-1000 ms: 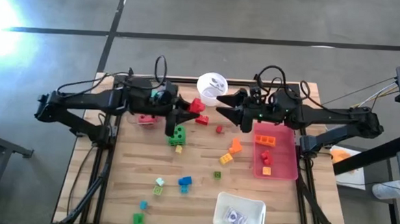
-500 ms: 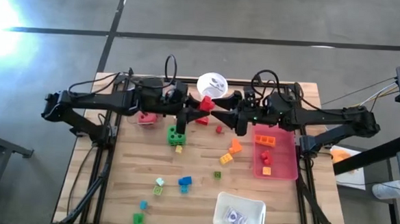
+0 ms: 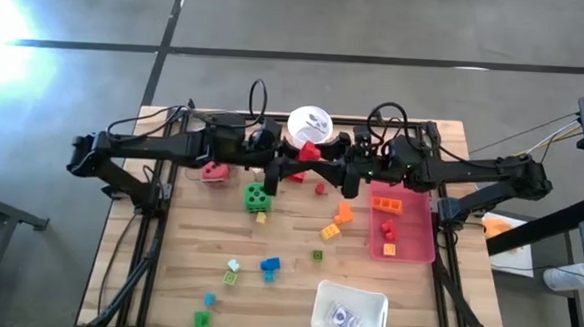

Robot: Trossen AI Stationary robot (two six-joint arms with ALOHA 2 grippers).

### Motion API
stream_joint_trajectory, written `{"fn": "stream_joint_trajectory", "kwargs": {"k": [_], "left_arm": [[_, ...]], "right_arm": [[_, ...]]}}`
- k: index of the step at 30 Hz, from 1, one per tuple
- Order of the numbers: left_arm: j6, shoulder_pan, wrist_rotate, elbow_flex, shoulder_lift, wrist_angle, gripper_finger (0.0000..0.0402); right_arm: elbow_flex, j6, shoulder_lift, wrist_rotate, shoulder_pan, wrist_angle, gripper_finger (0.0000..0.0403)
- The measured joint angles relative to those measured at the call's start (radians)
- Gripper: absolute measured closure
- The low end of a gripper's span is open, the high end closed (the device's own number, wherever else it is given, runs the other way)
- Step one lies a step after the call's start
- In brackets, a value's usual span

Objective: Pick & Place Toys
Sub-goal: Put the red game piece into the pink bin

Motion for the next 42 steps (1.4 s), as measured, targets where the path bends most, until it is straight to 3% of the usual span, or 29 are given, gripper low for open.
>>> {"fn": "stream_joint_trajectory", "kwargs": {"k": [6, 15, 20, 30, 39, 42], "left_arm": [[-0.008, 0.000, 0.007, 0.000, 0.002, 0.011, 0.0271], [-0.031, 0.000, 0.011, -0.001, 0.001, 0.008, 0.0271], [-0.038, -0.001, 0.010, -0.001, -0.005, 0.015, 0.0271], [-0.065, -0.001, 0.007, -0.001, -0.005, 0.029, 0.0265], [-0.054, 0.002, 0.130, -0.001, -0.013, -0.001, 0.0042], [-0.045, 0.001, 0.188, -0.001, -0.029, -0.064, 0.0013]], "right_arm": [[0.040, 0.000, 0.042, 0.004, -0.001, 0.009, 0.0161], [0.101, -0.005, 0.116, 0.001, -0.001, 0.004, 0.0223], [0.113, -0.034, 0.107, 0.001, -0.001, -0.022, 0.0278], [0.110, -0.013, 0.096, -0.001, -0.001, -0.023, 0.0284], [0.111, 0.021, 0.063, -0.026, 0.001, -0.075, 0.0284], [0.116, 0.065, 0.023, -0.022, -0.009, -0.170, 0.0284]]}}
